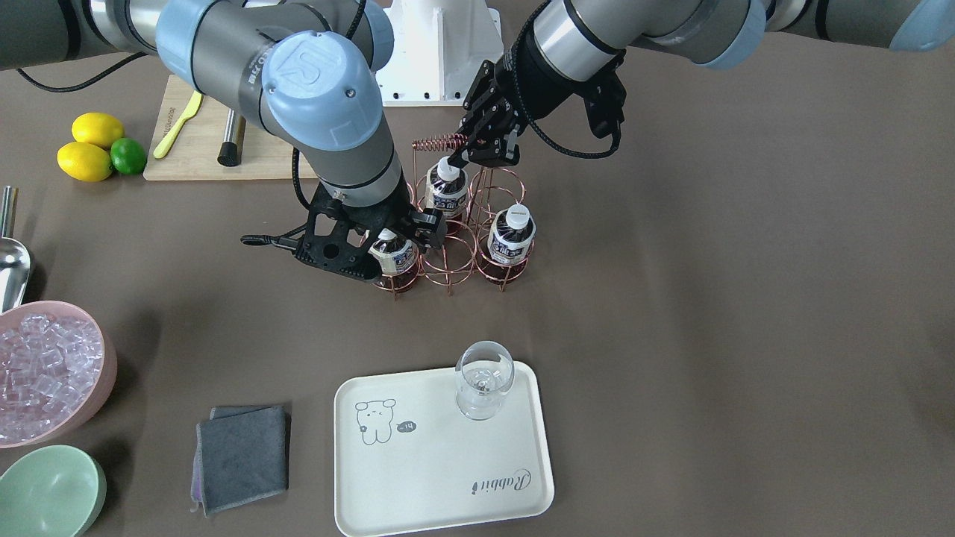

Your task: Take tea from basket to plate

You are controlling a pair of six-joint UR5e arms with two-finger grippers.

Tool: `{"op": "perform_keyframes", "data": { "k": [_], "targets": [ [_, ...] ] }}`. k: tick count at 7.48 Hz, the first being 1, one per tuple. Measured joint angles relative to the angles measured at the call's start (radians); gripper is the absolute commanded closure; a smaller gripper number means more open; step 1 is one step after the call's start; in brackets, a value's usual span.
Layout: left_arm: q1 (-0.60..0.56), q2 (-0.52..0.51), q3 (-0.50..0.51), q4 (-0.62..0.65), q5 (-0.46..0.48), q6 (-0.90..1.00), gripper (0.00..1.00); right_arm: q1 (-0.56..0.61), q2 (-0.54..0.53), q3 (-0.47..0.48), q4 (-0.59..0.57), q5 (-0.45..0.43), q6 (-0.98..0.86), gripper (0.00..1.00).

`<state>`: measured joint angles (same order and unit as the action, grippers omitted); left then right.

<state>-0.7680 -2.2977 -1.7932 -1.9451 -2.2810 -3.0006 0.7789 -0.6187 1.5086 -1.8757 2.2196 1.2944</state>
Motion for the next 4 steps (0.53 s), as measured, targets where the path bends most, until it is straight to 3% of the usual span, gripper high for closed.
{"op": "perform_keyframes", "data": {
  "k": [1,2,3,4],
  "targets": [
    [0.001,0.000,0.001,0.000,0.000,0.000,1.00,-0.005,-0.001,0.000,-0.004,-0.003,-0.003,0.32],
    [0.001,0.000,0.001,0.000,0.000,0.000,1.00,-0.008,-0.003,-0.001,-0.006,-0.004,-0.006,0.47],
    [0.001,0.001,0.001,0.000,0.000,0.000,1.00,-0.009,-0.006,0.000,-0.006,-0.004,-0.009,0.67],
    [0.001,0.001,0.002,0.000,0.000,0.000,1.00,-0.010,-0.009,0.001,-0.009,-0.005,-0.010,0.97]
  ]
}}
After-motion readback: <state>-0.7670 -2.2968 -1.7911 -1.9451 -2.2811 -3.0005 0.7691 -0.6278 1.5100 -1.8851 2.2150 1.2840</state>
